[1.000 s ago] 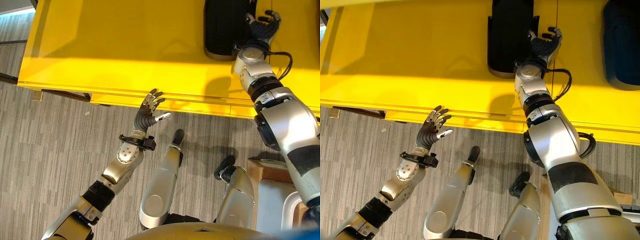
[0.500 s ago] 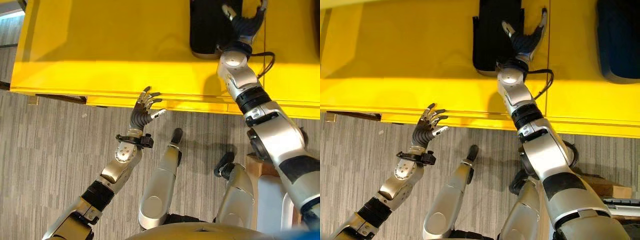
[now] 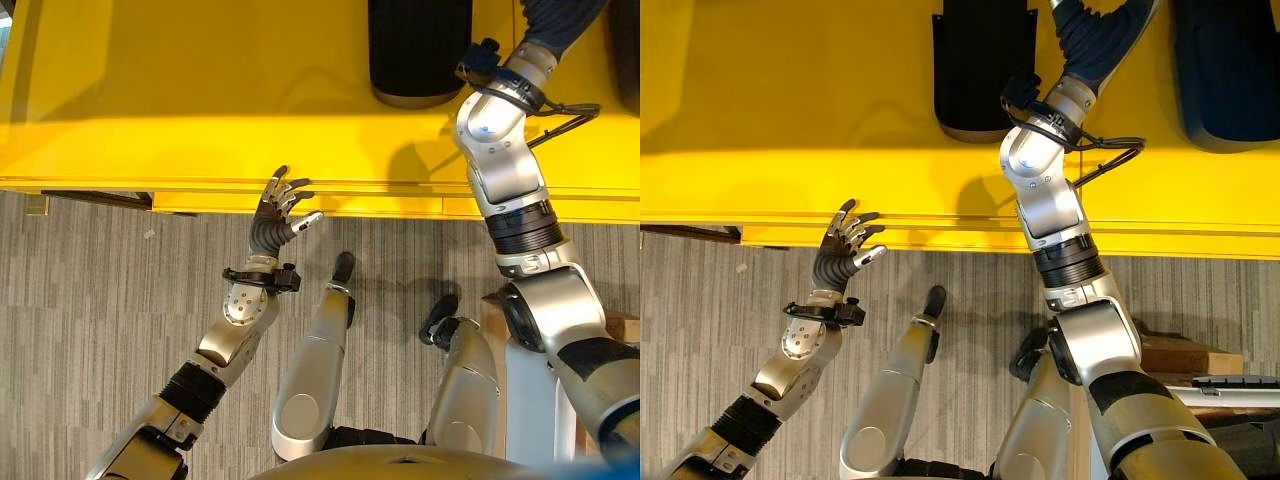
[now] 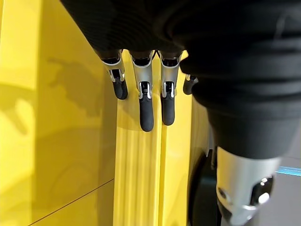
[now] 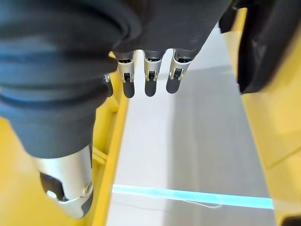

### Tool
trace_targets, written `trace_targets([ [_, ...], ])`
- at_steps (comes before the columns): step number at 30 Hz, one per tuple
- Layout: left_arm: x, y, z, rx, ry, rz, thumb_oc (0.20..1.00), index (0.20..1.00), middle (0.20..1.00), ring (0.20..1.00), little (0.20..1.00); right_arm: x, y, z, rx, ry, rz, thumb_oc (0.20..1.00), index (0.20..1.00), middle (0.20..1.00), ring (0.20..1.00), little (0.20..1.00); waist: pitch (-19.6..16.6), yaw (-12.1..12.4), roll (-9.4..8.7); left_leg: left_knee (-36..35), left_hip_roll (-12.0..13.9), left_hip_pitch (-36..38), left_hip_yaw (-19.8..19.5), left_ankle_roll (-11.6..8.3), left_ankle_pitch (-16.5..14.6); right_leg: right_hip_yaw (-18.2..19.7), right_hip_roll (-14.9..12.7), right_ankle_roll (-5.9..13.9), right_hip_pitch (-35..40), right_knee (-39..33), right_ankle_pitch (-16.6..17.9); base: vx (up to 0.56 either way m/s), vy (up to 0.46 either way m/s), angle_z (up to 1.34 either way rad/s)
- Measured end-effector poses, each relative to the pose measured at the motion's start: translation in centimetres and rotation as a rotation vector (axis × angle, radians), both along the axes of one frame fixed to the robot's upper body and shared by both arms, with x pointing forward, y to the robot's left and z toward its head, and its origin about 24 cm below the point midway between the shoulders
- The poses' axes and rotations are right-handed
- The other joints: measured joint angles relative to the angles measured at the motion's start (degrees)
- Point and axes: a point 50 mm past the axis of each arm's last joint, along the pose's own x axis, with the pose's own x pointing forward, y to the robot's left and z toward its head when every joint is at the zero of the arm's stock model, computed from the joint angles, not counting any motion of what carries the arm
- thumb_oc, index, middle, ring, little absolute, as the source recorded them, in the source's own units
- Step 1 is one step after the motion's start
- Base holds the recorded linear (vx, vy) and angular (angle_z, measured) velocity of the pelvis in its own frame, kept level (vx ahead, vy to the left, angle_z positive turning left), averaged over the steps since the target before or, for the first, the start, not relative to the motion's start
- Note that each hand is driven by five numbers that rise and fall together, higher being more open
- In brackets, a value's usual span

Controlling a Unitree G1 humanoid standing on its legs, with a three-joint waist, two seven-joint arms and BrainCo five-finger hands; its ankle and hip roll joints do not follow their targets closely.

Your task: Move parts from the plastic box to the shelf.

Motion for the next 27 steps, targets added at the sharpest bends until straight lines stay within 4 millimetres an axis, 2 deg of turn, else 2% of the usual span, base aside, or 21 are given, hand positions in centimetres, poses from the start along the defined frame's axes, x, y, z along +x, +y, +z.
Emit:
trace_targets([
  [5, -0.2, 0.6, -0.2, 0.023, 0.000, 0.028, 1.000, 1.000, 1.000, 1.000, 1.000, -1.2, 0.2, -0.5, -0.027, -0.042, 0.015, 1.000, 1.000, 1.000, 1.000, 1.000, 0.4, -0.6, -0.74, -0.3, 0.5, 1.2, 0.7, 0.08, -0.1, 0.7, 0.4, -0.01, 0.6, -0.4, 0.2, 0.00, -0.019, -0.09],
  [10, -0.7, 1.8, -1.1, 0.029, 0.045, 0.074, 1.000, 1.000, 1.000, 1.000, 1.000, -2.5, 1.2, -4.7, -0.070, 0.001, 0.169, 1.000, 1.000, 1.000, 1.000, 1.000, 0.8, -1.5, -1.30, -2.6, 2.1, 5.2, 2.4, 0.03, -0.2, 1.9, 2.1, -0.03, 3.8, -3.7, 1.5, 0.02, -0.015, -0.23],
  [11, -1.0, 2.4, -1.6, 0.029, 0.063, 0.096, 1.000, 1.000, 1.000, 1.000, 1.000, -2.8, 1.2, -6.5, -0.081, 0.041, 0.223, 1.000, 1.000, 1.000, 1.000, 1.000, 0.8, -2.1, -1.49, -3.7, 2.8, 6.6, 3.1, 0.00, -0.1, 2.0, 3.0, -0.07, 4.8, -5.4, 2.3, 0.07, -0.042, -0.35],
  [12, -1.3, 2.8, -2.0, 0.030, 0.082, 0.114, 1.000, 1.000, 1.000, 1.000, 1.000, -3.0, 0.9, -8.4, -0.075, 0.096, 0.256, 1.000, 1.000, 1.000, 1.000, 1.000, 0.8, -2.4, -1.55, -4.8, 3.3, 8.1, 3.5, -0.02, 0.0, 2.1, 3.4, -0.03, 6.2, -6.8, 2.8, 0.05, -0.036, -0.32],
  [14, -1.7, 3.3, -2.6, 0.033, 0.108, 0.133, 1.000, 1.000, 1.000, 1.000, 1.000, -3.4, 0.4, -10.6, -0.063, 0.172, 0.302, 1.000, 1.000, 1.000, 1.000, 1.000, 0.8, -3.3, -1.79, -6.3, 4.1, 10.1, 4.3, -0.12, 0.1, 2.6, 4.3, 0.04, 7.7, -8.6, 3.4, 0.05, -0.028, -0.32],
  [15, -2.1, 3.9, -3.2, 0.037, 0.138, 0.158, 1.000, 1.000, 1.000, 1.000, 1.000, -3.8, 0.1, -12.6, -0.064, 0.239, 0.340, 1.000, 1.000, 1.000, 1.000, 1.000, 0.6, -3.5, -2.24, -8.0, 4.8, 12.2, 5.4, -0.16, 0.4, 3.5, 5.2, 0.37, 8.8, -10.4, 3.9, 0.07, -0.032, -0.45],
  [17, -3.0, 5.0, -4.2, 0.038, 0.182, 0.199, 1.000, 1.000, 1.000, 1.000, 1.000, -4.3, -0.4, -14.6, -0.058, 0.314, 0.402, 1.000, 1.000, 1.000, 1.000, 1.000, 0.3, -4.8, -2.63, -10.4, 6.0, 15.2, 6.9, -0.34, 0.8, 4.5, 6.6, 0.32, 10.8, -13.1, 5.4, 0.09, -0.039, -0.49],
  [19, -3.7, 5.5, -4.8, 0.037, 0.212, 0.218, 1.000, 1.000, 1.000, 1.000, 1.000, -4.6, -1.1, -15.4, -0.068, 0.343, 0.405, 1.000, 1.000, 1.000, 1.000, 1.000, -0.2, -5.9, -3.05, -12.5, 6.9, 17.4, 8.2, -0.48, 1.2, 5.2, 7.5, 0.40, 12.0, -14.7, 6.0, 0.11, -0.043, -0.42],
  [20, -4.2, 5.8, -5.3, 0.040, 0.236, 0.219, 1.000, 1.000, 1.000, 1.000, 1.000, -4.9, -1.6, -15.8, -0.088, 0.360, 0.400, 1.000, 1.000, 1.000, 1.000, 1.000, -0.5, -5.6, -3.27, -14.5, 7.7, 19.6, 9.5, -0.67, 1.7, 6.0, 8.5, 0.12, 13.3, -16.7, 7.0, 0.10, -0.036, -0.56],
  [23, -5.4, 6.1, -6.8, 0.060, 0.316, 0.192, 1.000, 1.000, 1.000, 1.000, 1.000, -5.6, -3.7, -17.4, -0.183, 0.444, 0.358, 1.000, 1.000, 1.000, 1.000, 1.000, -3.2, -6.8, -4.20, -20.0, 9.7, 25.5, 12.5, -1.53, 3.0, 7.6, 11.0, 0.08, 17.0, -21.9, 8.9, 0.08, -0.035, -0.57],
  [25, -6.5, 5.8, -8.1, 0.061, 0.374, 0.157, 1.000, 1.000, 1.000, 1.000, 1.000, -6.2, -5.0, -18.7, -0.188, 0.503, 0.324, 1.000, 1.000, 1.000, 1.000, 1.000, -7.2, -8.9, -4.79, -22.9, 10.8, 28.0, 14.6, -1.55, 3.3, 8.7, 12.4, -0.22, 18.2, -24.4, 9.7, 0.08, -0.049, -0.45],
  [27, -6.9, 5.8, -9.2, 0.062, 0.423, 0.158, 1.000, 1.000, 1.000, 1.000, 1.000, -6.6, -6.0, -19.4, -0.190, 0.538, 0.298, 1.000, 1.000, 1.000, 1.000, 1.000, -9.3, -10.0, -4.49, -25.5, 11.8, 31.2, 16.3, -2.42, 4.0, 9.9, 13.8, -0.32, 20.0, -26.3, 10.2, 0.05, -0.041, -0.45],
])
